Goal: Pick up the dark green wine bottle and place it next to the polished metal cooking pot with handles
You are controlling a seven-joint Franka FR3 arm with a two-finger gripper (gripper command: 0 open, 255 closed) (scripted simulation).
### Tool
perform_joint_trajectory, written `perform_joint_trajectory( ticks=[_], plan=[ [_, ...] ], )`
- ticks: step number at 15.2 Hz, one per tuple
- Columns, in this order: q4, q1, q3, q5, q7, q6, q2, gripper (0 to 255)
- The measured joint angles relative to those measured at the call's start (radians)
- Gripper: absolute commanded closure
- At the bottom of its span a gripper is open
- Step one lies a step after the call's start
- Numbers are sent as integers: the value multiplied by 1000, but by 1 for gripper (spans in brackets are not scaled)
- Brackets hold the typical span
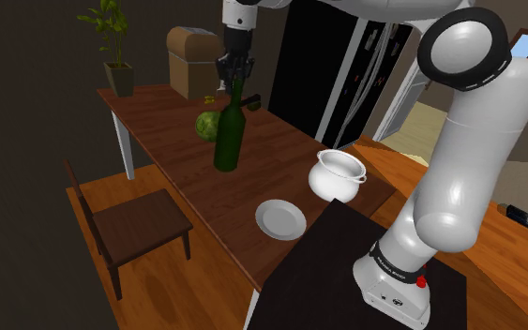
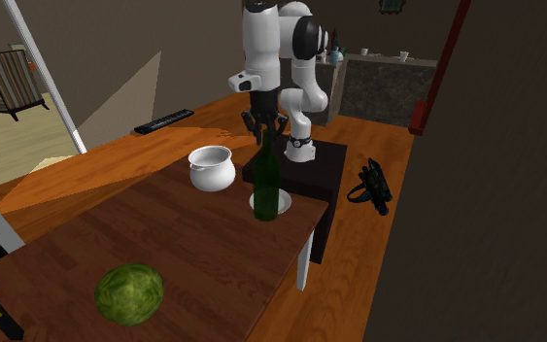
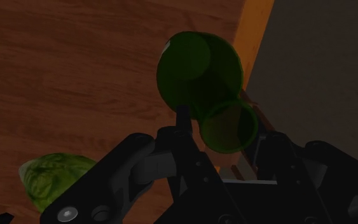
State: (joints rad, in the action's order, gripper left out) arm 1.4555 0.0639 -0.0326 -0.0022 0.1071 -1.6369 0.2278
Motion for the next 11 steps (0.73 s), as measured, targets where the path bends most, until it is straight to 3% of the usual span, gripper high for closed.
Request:
perform_joint_trajectory(
  ticks=[11],
  plan=[
    [-199, 1, 0, -1, 0, 162, 36, 255]
  ],
)
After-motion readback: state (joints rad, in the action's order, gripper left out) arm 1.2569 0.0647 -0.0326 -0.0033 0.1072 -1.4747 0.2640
